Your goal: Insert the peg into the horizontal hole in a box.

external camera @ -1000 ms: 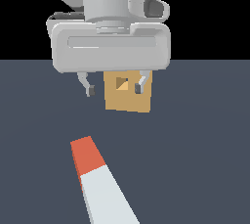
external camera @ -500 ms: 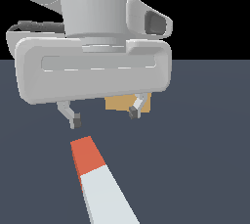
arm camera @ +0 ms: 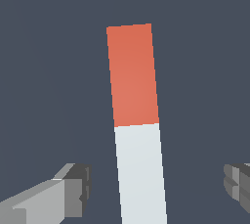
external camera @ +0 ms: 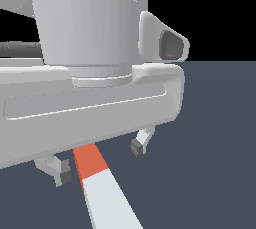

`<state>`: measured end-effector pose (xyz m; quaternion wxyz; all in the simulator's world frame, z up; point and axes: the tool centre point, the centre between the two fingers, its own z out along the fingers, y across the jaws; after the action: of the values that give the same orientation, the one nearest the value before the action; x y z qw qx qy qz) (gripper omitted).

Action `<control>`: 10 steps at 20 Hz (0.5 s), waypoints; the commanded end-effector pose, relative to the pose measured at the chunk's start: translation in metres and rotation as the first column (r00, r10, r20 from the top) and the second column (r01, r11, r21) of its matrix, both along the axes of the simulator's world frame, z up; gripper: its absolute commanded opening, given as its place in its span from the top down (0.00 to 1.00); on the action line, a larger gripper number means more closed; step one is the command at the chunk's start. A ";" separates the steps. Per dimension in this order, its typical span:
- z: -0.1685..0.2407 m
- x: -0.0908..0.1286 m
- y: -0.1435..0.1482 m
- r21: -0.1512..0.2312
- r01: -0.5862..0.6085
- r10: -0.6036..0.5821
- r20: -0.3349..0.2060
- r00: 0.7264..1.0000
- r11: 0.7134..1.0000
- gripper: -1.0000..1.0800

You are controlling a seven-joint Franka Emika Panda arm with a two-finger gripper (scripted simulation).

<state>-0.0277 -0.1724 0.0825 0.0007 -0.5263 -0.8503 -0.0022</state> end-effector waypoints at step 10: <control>-0.013 0.006 -0.026 -0.004 -0.080 0.080 -0.001 0.997 0.997 0.04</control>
<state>-0.0224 -0.1974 0.0703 0.0003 -0.4944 -0.8692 -0.0001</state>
